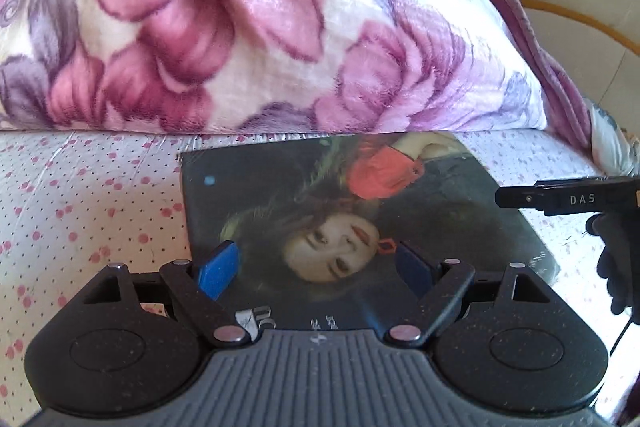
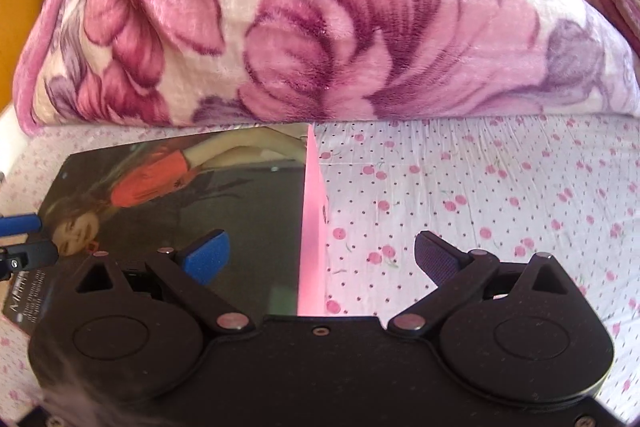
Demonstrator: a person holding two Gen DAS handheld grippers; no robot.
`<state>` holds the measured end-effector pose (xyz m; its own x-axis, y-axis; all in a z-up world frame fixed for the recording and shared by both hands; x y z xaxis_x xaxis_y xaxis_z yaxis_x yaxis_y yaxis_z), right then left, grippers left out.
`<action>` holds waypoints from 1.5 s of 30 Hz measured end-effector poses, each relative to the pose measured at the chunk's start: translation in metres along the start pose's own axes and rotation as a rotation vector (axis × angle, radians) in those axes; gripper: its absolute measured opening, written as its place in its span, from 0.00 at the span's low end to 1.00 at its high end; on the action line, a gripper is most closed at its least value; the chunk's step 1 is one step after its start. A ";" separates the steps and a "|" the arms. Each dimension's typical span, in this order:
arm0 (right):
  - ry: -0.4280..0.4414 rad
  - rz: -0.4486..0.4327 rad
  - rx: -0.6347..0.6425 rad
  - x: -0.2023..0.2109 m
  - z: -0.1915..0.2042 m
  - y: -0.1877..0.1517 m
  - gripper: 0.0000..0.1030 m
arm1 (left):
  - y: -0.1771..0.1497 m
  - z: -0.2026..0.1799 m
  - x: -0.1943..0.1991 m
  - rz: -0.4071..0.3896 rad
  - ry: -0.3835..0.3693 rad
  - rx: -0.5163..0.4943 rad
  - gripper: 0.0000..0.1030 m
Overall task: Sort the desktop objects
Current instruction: 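Lower the book flat onto the open top of the pink box with both tools, then open both tools to release the book on the box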
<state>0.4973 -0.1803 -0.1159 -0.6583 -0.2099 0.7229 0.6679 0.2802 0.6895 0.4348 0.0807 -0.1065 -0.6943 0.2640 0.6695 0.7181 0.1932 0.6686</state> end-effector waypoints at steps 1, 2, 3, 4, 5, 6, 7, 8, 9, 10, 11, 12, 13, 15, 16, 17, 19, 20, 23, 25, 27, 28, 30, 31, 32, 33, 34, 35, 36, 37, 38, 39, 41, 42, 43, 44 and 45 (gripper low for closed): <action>-0.003 0.010 0.011 -0.003 0.000 0.000 0.98 | 0.000 0.000 -0.002 0.001 0.004 -0.001 0.83; -0.002 0.016 0.017 -0.006 0.000 0.000 0.98 | 0.001 -0.001 -0.003 0.001 0.005 -0.002 0.83; 0.000 0.021 0.021 -0.008 0.000 -0.001 0.98 | 0.001 -0.001 -0.005 0.004 0.008 -0.008 0.83; 0.005 0.023 0.018 -0.009 -0.001 -0.001 0.98 | 0.000 -0.002 -0.006 0.009 0.012 -0.017 0.84; 0.011 0.024 0.013 -0.010 -0.002 -0.001 0.98 | -0.001 -0.003 -0.007 0.014 0.017 -0.028 0.84; 0.014 0.027 0.012 -0.010 -0.003 -0.001 0.98 | -0.002 -0.004 -0.007 0.019 0.022 -0.040 0.84; 0.015 0.030 0.013 -0.010 -0.004 -0.002 0.98 | -0.002 -0.005 -0.008 0.025 0.027 -0.052 0.86; 0.017 0.031 0.011 -0.011 -0.004 -0.002 0.98 | -0.003 -0.006 -0.008 0.027 0.031 -0.057 0.87; 0.020 0.034 0.005 -0.011 -0.004 -0.003 0.98 | -0.003 -0.006 -0.008 0.028 0.035 -0.055 0.87; 0.024 0.039 0.002 -0.011 -0.005 -0.003 0.98 | -0.004 -0.007 -0.008 0.031 0.042 -0.054 0.87; 0.023 0.047 0.002 -0.010 -0.005 -0.003 0.98 | -0.004 -0.008 -0.008 0.036 0.053 -0.059 0.87; 0.010 0.055 0.013 -0.007 -0.004 -0.002 0.98 | -0.005 -0.010 -0.007 0.044 0.069 -0.065 0.87; -0.005 0.059 0.035 -0.003 -0.003 -0.002 0.98 | -0.006 -0.012 -0.006 0.053 0.080 -0.063 0.87; 0.003 0.053 0.052 0.007 0.002 -0.003 0.98 | -0.009 -0.013 0.000 0.061 0.088 -0.034 0.88; 0.016 0.052 0.048 0.013 0.004 -0.005 0.98 | -0.011 -0.012 0.004 0.059 0.090 -0.006 0.88; 0.023 0.051 0.044 0.020 0.005 -0.008 0.98 | -0.013 -0.011 0.009 0.056 0.093 0.018 0.88; 0.033 0.049 0.043 0.036 0.009 -0.016 0.99 | -0.020 -0.012 0.022 0.044 0.103 0.047 0.88; 0.041 0.047 0.046 0.044 0.012 -0.020 0.99 | -0.024 -0.014 0.029 0.037 0.109 0.049 0.88; 0.076 0.034 0.041 0.073 0.021 -0.032 0.99 | -0.037 -0.023 0.051 0.017 0.127 0.052 0.88; 0.062 0.026 0.040 0.093 0.026 -0.039 0.99 | -0.045 -0.028 0.066 0.003 0.139 0.054 0.88; 0.030 0.020 0.052 0.113 0.031 -0.044 0.99 | -0.053 -0.035 0.082 -0.019 0.154 0.063 0.88; 0.015 0.015 0.058 0.123 0.034 -0.047 0.99 | -0.056 -0.039 0.091 -0.035 0.161 0.074 0.88; -0.012 0.003 0.069 0.144 0.039 -0.052 0.99 | -0.063 -0.045 0.109 -0.069 0.182 0.082 0.88; -0.026 -0.005 0.075 0.154 0.042 -0.054 0.99 | -0.066 -0.049 0.118 -0.082 0.192 0.080 0.88; -0.041 -0.011 0.080 0.163 0.045 -0.057 0.99 | -0.070 -0.052 0.126 -0.091 0.199 0.080 0.88; -0.051 -0.012 0.081 0.171 0.047 -0.059 0.99 | -0.074 -0.055 0.134 -0.100 0.207 0.086 0.88; -0.059 -0.013 0.082 0.179 0.050 -0.062 0.99 | -0.077 -0.057 0.141 -0.108 0.210 0.096 0.88; -0.059 -0.008 0.083 0.186 0.052 -0.065 0.99 | -0.081 -0.060 0.148 -0.115 0.207 0.107 0.88; -0.056 0.002 0.082 0.191 0.054 -0.068 0.99 | -0.085 -0.062 0.155 -0.118 0.202 0.114 0.88; -0.045 0.013 0.073 0.196 0.057 -0.072 0.99 | -0.089 -0.065 0.161 -0.118 0.197 0.118 0.88; -0.029 0.022 0.055 0.201 0.058 -0.076 0.99 | -0.093 -0.067 0.167 -0.116 0.195 0.120 0.88; -0.013 0.023 0.040 0.206 0.061 -0.079 0.99 | -0.097 -0.070 0.173 -0.118 0.199 0.119 0.88; -0.011 0.017 0.023 0.218 0.065 -0.085 0.99 | -0.103 -0.075 0.187 -0.138 0.226 0.095 0.89; -0.009 0.015 0.020 0.223 0.068 -0.088 0.99 | -0.107 -0.078 0.193 -0.148 0.239 0.081 0.90; -0.005 0.014 0.018 0.228 0.072 -0.092 0.99 | -0.110 -0.081 0.199 -0.154 0.243 0.075 0.94; -0.001 0.011 0.019 0.233 0.076 -0.094 0.99 | -0.115 -0.083 0.205 -0.158 0.242 0.074 0.98; 0.002 0.005 0.021 0.238 0.079 -0.097 0.99 | -0.119 -0.085 0.210 -0.162 0.239 0.074 0.98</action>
Point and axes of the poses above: each gripper's, at about its wrist camera, not at the fingertips, and x roughly against the way its jaws point, z to its left, y to its top, the point moved 9 cm from there along -x, roughly the way its jaws point, and after that the axes turned 14 degrees about x, right-handed, at the moved point
